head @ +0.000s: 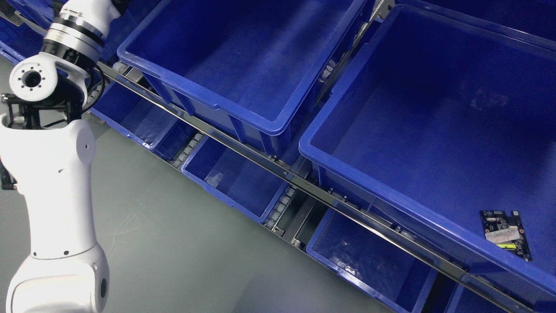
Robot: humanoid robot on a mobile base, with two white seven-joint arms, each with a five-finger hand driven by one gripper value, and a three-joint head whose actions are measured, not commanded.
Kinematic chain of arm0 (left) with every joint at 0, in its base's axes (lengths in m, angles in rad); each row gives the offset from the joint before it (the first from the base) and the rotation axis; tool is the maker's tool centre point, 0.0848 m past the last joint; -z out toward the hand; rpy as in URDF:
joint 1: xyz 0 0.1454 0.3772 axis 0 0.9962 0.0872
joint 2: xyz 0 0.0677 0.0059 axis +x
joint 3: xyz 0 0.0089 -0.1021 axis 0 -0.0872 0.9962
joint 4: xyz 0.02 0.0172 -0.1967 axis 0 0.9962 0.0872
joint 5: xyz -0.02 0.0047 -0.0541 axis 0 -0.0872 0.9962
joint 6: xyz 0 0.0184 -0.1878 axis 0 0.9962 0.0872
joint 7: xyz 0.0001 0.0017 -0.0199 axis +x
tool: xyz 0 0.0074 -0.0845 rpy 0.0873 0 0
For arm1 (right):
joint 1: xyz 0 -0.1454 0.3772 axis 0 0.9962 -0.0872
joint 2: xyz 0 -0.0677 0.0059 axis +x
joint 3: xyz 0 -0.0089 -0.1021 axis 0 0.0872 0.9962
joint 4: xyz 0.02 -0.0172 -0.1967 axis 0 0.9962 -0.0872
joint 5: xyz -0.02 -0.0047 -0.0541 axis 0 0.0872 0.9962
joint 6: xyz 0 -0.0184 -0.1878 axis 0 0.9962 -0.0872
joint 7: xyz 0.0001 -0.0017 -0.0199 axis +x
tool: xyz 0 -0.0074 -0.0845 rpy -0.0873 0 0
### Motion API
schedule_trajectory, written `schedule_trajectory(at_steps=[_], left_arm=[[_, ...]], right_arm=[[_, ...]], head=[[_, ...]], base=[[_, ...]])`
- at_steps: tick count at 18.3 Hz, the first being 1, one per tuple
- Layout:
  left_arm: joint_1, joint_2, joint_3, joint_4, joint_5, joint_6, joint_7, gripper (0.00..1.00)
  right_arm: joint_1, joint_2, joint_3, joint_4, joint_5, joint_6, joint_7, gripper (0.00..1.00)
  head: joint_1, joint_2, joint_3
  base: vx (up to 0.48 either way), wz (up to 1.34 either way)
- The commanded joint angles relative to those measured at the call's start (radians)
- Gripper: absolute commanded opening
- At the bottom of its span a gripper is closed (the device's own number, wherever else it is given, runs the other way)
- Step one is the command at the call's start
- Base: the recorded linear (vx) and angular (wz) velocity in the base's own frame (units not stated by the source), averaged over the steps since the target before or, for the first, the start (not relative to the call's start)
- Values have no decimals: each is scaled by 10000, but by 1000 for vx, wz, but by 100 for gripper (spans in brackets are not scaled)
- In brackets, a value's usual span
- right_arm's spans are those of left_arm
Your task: Move yellow foam block to right shelf middle
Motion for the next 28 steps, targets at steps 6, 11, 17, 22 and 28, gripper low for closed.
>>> schedule_trajectory(at_steps=[6,11,17,22,28], left_arm=[[-506,-294,-2542,2349,-2160,1021,-223,100],[-568,-1244,-1272,1997,-2162,918,-146,100],[-322,-1578,1136,833,-2117,-1166,-9,100],[426,-1578,2473,-241,-1426,-2412,1632,100],[1764,-1578,2321,-1179,-1411,-2243,3192,100]], right_arm=[[15,-175,1,-175,46,8,5,100],[15,-175,1,-175,31,8,5,100],[15,-175,1,-175,31,8,5,100],[15,-175,1,-175,31,8,5,100],[15,-175,1,-175,31,8,5,100]], head=[[0,0,0],[0,0,0],[0,1,0],[0,1,0],[0,1,0]], base=[[3,3],[-1,3],[0,0],[0,0],[0,0]])
